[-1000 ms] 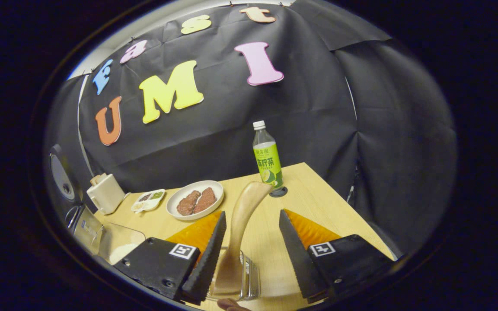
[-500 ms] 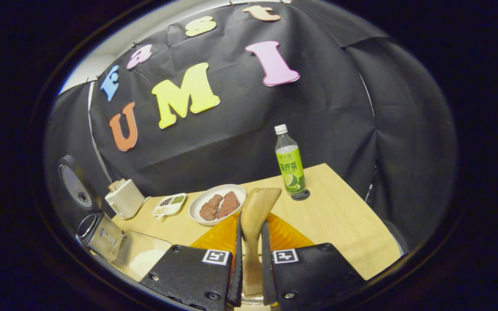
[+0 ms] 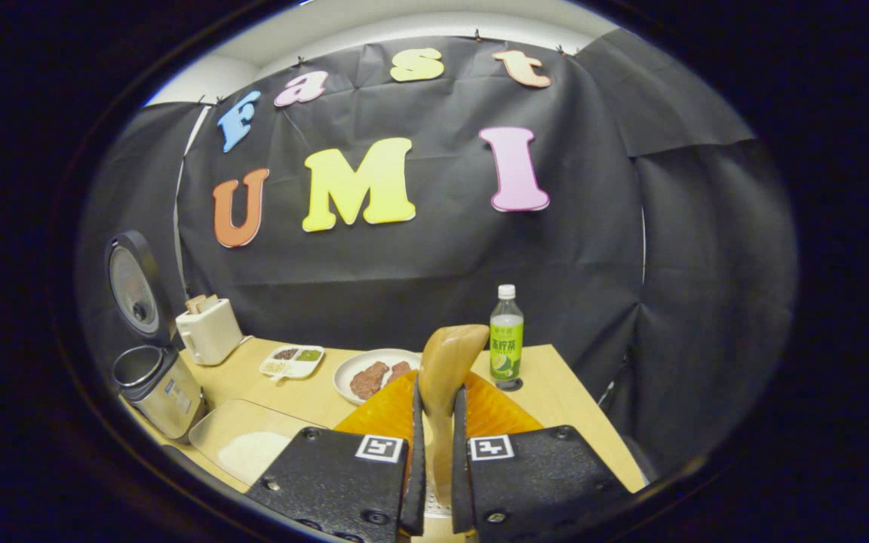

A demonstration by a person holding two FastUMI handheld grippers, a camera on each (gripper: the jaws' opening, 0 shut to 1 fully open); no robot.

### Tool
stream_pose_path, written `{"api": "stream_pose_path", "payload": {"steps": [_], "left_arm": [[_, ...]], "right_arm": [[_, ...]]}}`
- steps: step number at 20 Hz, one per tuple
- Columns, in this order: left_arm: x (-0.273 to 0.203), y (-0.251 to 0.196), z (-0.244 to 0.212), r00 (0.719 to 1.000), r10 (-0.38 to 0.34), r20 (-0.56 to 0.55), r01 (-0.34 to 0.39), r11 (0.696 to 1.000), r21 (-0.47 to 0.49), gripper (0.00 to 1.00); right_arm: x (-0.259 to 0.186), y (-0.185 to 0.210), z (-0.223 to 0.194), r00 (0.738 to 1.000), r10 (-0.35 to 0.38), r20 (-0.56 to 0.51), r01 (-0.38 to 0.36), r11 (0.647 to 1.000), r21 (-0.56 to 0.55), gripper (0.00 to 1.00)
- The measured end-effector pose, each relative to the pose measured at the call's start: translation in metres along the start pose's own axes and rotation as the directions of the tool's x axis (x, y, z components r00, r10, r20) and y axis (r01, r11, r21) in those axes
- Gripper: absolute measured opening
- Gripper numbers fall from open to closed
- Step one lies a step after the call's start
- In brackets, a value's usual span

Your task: Close the left gripper, press the button to open the rice cooker; take a wooden spoon from the chopstick holder with the right hand, scoop a spoonful of rice and pour it into the rice cooker, then put the wooden spoon back into the chopstick holder.

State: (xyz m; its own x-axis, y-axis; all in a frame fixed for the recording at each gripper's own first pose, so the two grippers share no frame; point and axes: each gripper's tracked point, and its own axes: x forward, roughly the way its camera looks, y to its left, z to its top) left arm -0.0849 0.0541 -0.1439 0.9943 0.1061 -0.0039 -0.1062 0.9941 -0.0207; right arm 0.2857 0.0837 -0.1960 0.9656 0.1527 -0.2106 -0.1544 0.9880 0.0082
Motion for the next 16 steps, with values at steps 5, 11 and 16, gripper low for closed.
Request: {"api": "stream_pose_path", "payload": {"steps": [5, 11, 16], "left_arm": [[-0.013, 0.005, 0.01, 0.999, -0.01, 0.031, 0.011, 1.0, -0.021, 0.96], [-0.021, 0.012, 0.005, 1.0, -0.011, 0.022, 0.012, 1.0, -0.025, 0.97], [-0.022, 0.015, -0.001, 1.0, -0.024, 0.006, 0.024, 0.998, -0.059, 0.97]], "right_arm": [[-0.033, 0.042, 0.046, 0.994, 0.03, 0.103, -0.025, 0.998, -0.054, 0.18], [-0.038, 0.127, 0.035, 0.988, 0.13, 0.087, -0.127, 0.991, -0.039, 0.17], [-0.018, 0.18, -0.018, 0.984, 0.178, 0.017, -0.177, 0.983, -0.051, 0.18]]}}
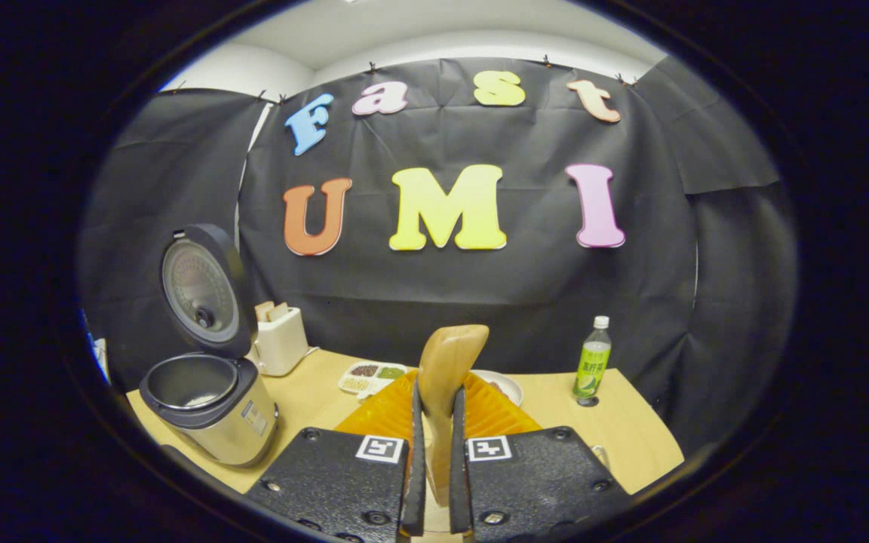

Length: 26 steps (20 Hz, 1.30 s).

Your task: Close the left gripper, press the button to open the rice cooker; take a wooden spoon from the chopstick holder with the right hand, scoop a spoonful of rice and pour it into the rice cooker, then put the wooden spoon back into the chopstick holder.

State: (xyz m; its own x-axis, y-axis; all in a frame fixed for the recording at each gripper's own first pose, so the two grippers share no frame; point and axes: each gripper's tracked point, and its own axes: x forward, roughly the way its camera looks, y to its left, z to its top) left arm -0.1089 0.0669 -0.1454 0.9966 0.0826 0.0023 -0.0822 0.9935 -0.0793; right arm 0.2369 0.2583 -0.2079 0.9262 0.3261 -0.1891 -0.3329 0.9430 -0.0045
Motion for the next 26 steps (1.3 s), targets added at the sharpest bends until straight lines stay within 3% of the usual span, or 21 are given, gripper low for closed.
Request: {"api": "stream_pose_path", "payload": {"steps": [6, 9, 11, 15, 18, 21, 26], "left_arm": [[0.005, 0.012, -0.015, 0.999, 0.018, -0.044, -0.016, 0.999, 0.043, 0.96], [0.004, 0.017, -0.016, 0.999, 0.02, -0.041, -0.019, 0.999, 0.045, 0.96], [0.001, 0.02, -0.02, 0.998, 0.025, -0.054, -0.024, 0.999, 0.031, 0.96], [-0.005, 0.023, -0.014, 0.999, 0.038, -0.03, -0.037, 0.998, 0.043, 0.96], [-0.008, 0.02, -0.014, 0.999, 0.023, -0.028, -0.022, 0.998, 0.053, 0.96], [-0.007, 0.023, -0.015, 0.999, 0.033, -0.028, -0.031, 0.998, 0.058, 0.96], [-0.006, 0.028, -0.017, 0.998, 0.049, -0.032, -0.047, 0.998, 0.049, 0.96]], "right_arm": [[0.033, 0.002, -0.075, 0.99, -0.071, -0.126, 0.07, 0.998, -0.011, 0.17], [0.033, 0.024, -0.086, 0.989, 0.004, -0.145, 0.003, 0.999, 0.048, 0.18], [0.026, 0.052, -0.089, 0.977, 0.11, -0.183, -0.091, 0.99, 0.109, 0.18], [0.017, 0.078, -0.087, 0.956, 0.214, -0.199, -0.172, 0.963, 0.206, 0.18], [0.014, 0.082, -0.08, 0.947, 0.274, -0.168, -0.196, 0.906, 0.375, 0.17], [0.022, 0.063, -0.083, 0.946, 0.277, -0.171, -0.157, 0.847, 0.507, 0.18], [0.03, 0.022, -0.096, 0.942, 0.28, -0.184, -0.067, 0.696, 0.715, 0.18]]}}
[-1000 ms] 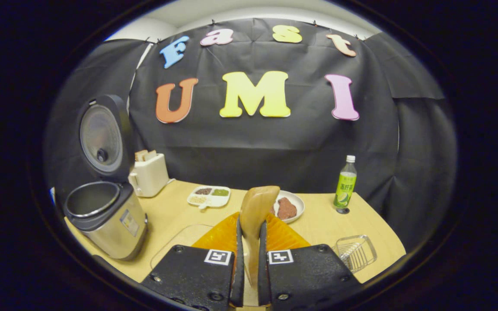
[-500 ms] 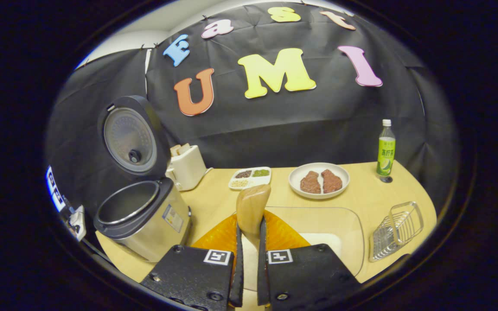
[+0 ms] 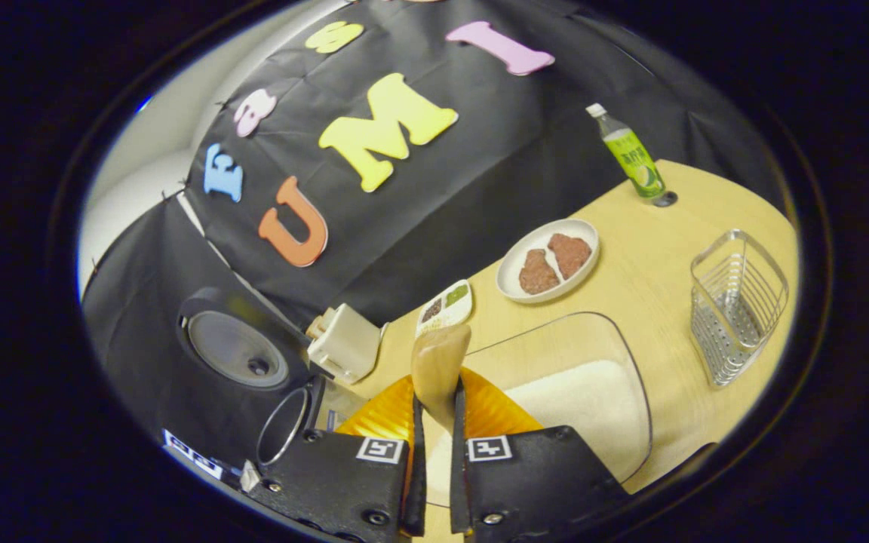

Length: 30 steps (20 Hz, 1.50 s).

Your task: Close the left gripper, press the button to open the rice cooker; take a wooden spoon from the chopstick holder with the right hand, scoop a spoonful of rice and pour it into the rice cooker, then put the wooden spoon back into the chopstick holder.

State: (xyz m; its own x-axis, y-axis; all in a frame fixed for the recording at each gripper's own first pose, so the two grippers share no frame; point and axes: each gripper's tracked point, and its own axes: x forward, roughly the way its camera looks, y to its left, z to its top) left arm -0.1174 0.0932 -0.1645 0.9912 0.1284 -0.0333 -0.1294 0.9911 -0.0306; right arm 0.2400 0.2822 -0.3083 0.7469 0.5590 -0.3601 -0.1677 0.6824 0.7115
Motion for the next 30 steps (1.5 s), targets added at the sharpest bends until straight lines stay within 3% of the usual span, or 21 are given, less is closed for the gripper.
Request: {"api": "stream_pose_path", "payload": {"steps": [7, 18, 21, 24, 30], "left_arm": [[-0.002, -0.009, 0.002, 1.0, -0.014, 0.005, 0.014, 0.999, 0.03, 0.96], [-0.003, -0.008, 0.009, 1.0, 0.0, 0.011, -0.001, 1.0, 0.021, 0.96], [-0.004, -0.008, 0.008, 1.0, -0.001, 0.008, 0.0, 1.0, 0.029, 0.96], [-0.006, -0.006, 0.009, 1.0, 0.0, 0.005, -0.001, 0.999, 0.038, 0.96], [-0.007, 0.006, 0.012, 1.0, 0.014, -0.003, -0.014, 1.0, 0.025, 0.96]], "right_arm": [[-0.02, -0.032, 0.019, 0.999, 0.037, 0.033, -0.046, 0.944, 0.326, 0.17], [-0.057, -0.046, 0.05, 0.995, 0.005, 0.097, -0.057, 0.842, 0.537, 0.14], [-0.061, -0.036, 0.055, 0.995, 0.018, 0.101, -0.075, 0.806, 0.587, 0.12], [-0.06, -0.014, 0.059, 0.993, 0.038, 0.112, -0.098, 0.8, 0.592, 0.12], [-0.049, 0.058, 0.055, 0.985, 0.14, 0.104, -0.174, 0.756, 0.632, 0.12]]}}
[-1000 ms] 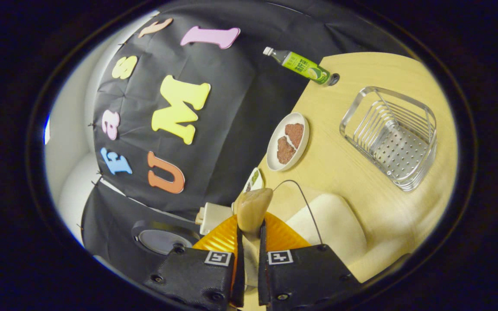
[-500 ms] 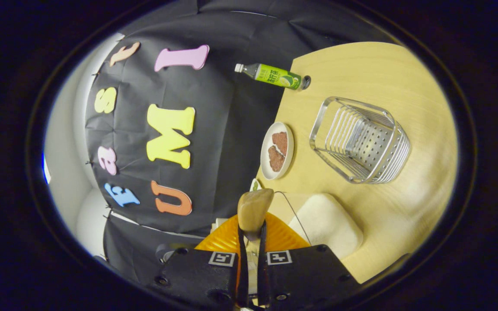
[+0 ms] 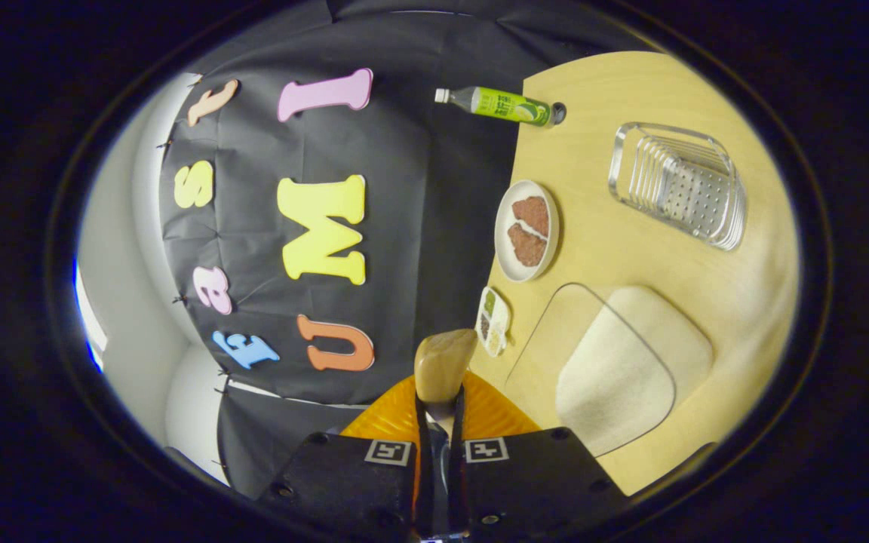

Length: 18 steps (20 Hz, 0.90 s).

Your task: Close the left gripper, press the button to open the rice cooker; take a wooden spoon from the chopstick holder with the right hand, scoop a spoonful of rice and pour it into the rice cooker, then put the wooden spoon back into the chopstick holder.

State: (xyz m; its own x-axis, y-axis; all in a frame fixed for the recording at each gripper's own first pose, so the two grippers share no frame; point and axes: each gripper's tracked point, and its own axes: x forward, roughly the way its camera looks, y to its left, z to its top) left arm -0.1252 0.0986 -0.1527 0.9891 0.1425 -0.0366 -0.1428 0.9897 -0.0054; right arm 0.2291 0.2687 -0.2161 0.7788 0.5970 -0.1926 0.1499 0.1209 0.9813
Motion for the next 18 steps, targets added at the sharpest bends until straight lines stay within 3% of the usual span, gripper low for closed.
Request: {"api": "stream_pose_path", "payload": {"steps": [9, 18], "left_arm": [[-0.009, 0.023, 0.001, 1.0, 0.02, -0.002, -0.02, 1.0, -0.01, 0.96], [-0.025, 0.038, 0.016, 1.0, 0.024, 0.019, -0.023, 1.0, -0.015, 0.96]], "right_arm": [[0.048, 0.058, -0.103, 0.993, 0.071, -0.097, -0.06, 0.992, 0.107, 0.12], [0.065, 0.082, -0.16, 0.994, -0.035, -0.104, 0.027, 0.997, -0.078, 0.12]]}}
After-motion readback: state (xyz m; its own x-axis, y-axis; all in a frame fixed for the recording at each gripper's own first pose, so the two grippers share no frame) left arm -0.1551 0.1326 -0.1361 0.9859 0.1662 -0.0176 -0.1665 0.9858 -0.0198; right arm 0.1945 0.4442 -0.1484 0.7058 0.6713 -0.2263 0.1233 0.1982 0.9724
